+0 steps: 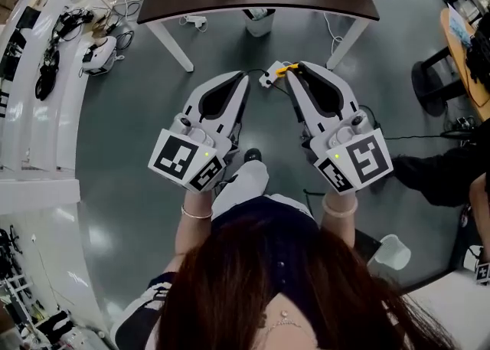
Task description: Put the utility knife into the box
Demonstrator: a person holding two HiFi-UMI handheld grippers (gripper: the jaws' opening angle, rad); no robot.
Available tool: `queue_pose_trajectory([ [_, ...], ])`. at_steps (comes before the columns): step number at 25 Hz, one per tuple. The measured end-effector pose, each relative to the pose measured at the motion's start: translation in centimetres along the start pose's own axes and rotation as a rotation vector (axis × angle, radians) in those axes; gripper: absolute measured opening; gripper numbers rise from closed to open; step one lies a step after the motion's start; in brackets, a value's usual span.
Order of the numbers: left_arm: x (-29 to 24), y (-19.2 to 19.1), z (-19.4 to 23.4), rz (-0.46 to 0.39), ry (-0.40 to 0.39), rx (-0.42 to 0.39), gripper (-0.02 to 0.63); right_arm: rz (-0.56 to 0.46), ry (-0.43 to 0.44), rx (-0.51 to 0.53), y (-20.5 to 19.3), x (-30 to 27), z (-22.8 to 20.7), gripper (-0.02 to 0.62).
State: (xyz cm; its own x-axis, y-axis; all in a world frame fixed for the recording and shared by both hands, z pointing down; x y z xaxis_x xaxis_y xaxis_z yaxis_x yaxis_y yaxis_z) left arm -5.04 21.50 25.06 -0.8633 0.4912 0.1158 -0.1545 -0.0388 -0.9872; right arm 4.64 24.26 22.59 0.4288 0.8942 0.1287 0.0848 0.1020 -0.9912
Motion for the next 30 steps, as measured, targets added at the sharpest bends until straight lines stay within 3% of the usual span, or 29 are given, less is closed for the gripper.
queue_pose_trajectory([
  [7,-5.3,2.4,8.7,-0.023,-0.029,-0.021,0.001,-0.020,-0.006,0.018,0.9,-9.4,-4.1,0.057],
  [13,-8.6,2.2,13.6,-0.023,-0.033,-0.004,0.002,-0.005,-0.011,0.015,0.3,-14.2,-6.9,0.057],
  [21,-13.0,0.1,20.2,-0.006,0.003,0.025,0.002,0.020,0.014,-0.002,-2.4,-21.3,-11.8,0.057],
  [30,-22.2,0.0,29.9,-0.002,0.078,0.011,0.002,0.016,0.099,-0.016,-3.4,-32.3,-21.0,0.057],
])
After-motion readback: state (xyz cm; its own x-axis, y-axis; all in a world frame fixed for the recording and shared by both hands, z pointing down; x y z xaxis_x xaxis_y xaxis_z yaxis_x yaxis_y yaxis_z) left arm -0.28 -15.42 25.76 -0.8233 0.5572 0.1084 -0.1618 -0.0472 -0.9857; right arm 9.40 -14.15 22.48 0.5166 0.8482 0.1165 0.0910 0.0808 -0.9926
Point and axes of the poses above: the fingertips, and each gripper's own axes: x backward along the fingers, z to its left, y out of its top, the point moved 2 cm from there along x, backward along the fingers, and after that the axes turned 5 degrees about -y, right-handed, at the moved point
